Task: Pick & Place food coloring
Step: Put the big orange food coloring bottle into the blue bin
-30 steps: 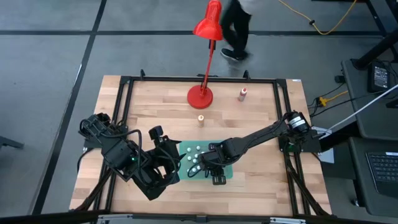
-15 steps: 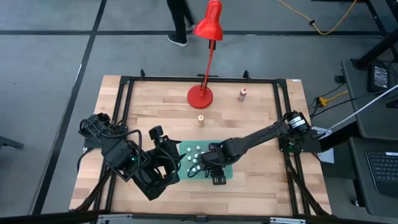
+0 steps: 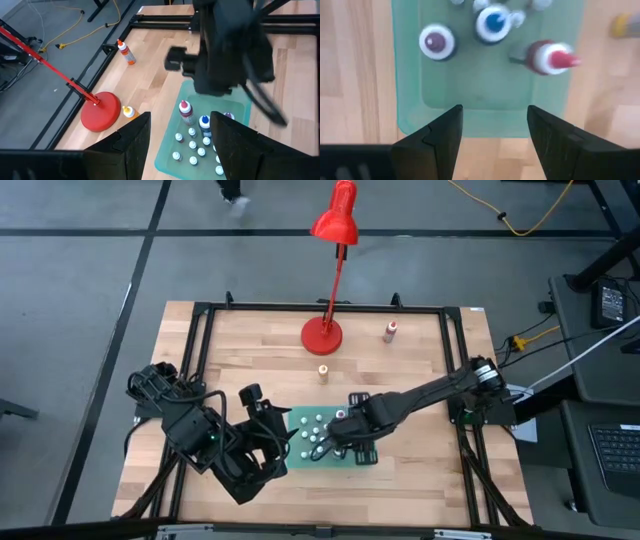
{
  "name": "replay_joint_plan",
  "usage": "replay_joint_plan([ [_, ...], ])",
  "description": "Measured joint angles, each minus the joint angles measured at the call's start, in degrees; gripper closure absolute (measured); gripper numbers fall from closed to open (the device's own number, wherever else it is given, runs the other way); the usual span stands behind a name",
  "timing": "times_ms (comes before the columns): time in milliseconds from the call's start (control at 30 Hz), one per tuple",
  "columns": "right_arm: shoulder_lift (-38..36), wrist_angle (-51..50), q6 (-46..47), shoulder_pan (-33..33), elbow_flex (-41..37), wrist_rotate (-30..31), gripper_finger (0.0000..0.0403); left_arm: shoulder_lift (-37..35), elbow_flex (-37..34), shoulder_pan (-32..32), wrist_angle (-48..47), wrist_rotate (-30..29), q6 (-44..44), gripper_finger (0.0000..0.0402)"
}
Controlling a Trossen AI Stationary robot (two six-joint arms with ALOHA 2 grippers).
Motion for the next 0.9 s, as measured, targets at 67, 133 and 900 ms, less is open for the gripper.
replay_joint_plan([
  [67, -2.5, 0.0, 0.0, 0.0, -0.4, 1.9, 0.0180, 0.0, 0.0, 0.0, 0.0, 0.0, 0.0, 0.0203],
  [133, -6.2, -0.6, 0.0, -0.6, -1.9, 4.4, 0.0180, 0.0, 0.0, -0.2, 0.0, 0.0, 0.0, 0.0203],
  [900, -36.9, 10.4, -26.0, -43.8, -29.4, 1.3, 0.0159, 0.0, 0.0, 3.5, 0.0, -3.0, -0.9, 0.0203],
])
